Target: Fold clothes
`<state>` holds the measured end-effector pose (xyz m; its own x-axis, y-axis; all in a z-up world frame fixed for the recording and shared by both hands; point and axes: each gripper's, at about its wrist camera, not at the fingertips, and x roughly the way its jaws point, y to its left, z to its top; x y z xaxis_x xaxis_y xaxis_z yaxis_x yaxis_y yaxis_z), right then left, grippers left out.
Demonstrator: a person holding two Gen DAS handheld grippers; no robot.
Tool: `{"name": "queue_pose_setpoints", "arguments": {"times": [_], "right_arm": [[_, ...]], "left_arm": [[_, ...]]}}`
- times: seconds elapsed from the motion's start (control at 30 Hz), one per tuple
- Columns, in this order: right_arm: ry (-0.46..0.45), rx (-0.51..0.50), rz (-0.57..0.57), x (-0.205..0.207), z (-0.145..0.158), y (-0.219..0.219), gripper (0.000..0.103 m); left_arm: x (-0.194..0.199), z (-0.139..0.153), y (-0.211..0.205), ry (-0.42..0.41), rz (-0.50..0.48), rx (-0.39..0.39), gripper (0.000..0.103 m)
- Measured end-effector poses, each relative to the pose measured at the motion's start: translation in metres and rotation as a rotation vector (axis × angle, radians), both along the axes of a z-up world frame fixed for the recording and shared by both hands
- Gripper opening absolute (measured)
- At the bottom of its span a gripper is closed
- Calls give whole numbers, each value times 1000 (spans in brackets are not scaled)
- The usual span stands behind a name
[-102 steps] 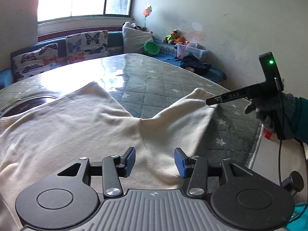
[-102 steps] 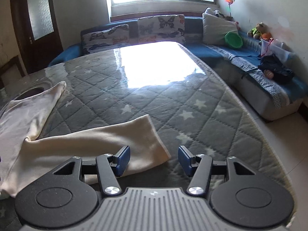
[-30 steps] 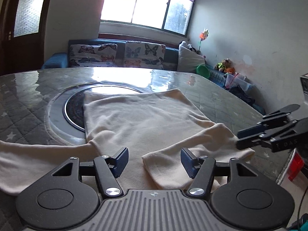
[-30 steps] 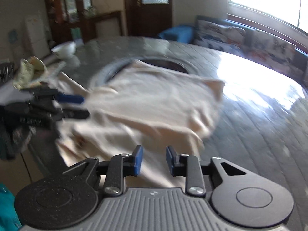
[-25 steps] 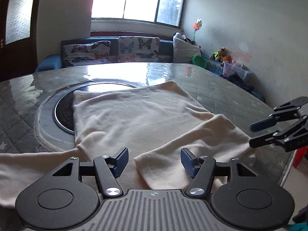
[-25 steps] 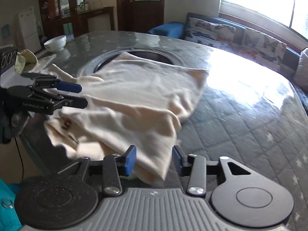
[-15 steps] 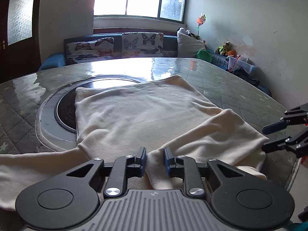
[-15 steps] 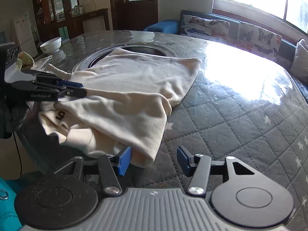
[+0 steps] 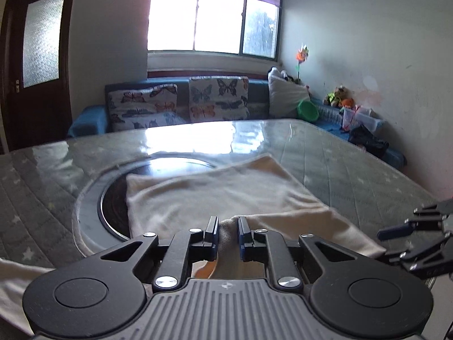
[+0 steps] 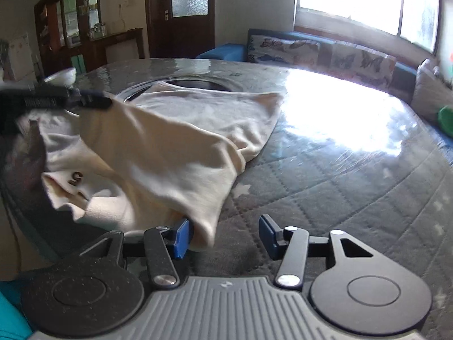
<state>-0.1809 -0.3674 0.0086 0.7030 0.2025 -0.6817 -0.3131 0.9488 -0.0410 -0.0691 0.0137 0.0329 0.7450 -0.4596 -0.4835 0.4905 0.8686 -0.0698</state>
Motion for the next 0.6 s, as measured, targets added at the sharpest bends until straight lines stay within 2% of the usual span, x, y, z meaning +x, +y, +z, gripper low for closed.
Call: {"name": "queue_pose_setpoints", "arguments": {"times": [0.07, 0.1, 0.17, 0.27, 0.47, 0.6], "right_arm": [[-20, -50, -7, -3, 1, 3, 46], [-28, -73, -10, -5, 2, 5, 41], [-34, -110, -11, -8, 2, 8, 39], [-28, -121, 2, -10, 2, 8, 39], [0, -81, 25, -7, 13, -4, 39], [10, -40, 40, -5, 25, -13, 39]], "left_arm": [[0, 9, 3, -13, -1, -15, 15], [1, 11, 4, -16, -4, -16, 15], [3, 8, 5, -5, 3, 6, 15], [8, -10, 5, 73, 1, 30, 17], [9, -33, 11, 142, 40, 67, 26], [3, -27, 15, 128, 61, 49, 31]]}}
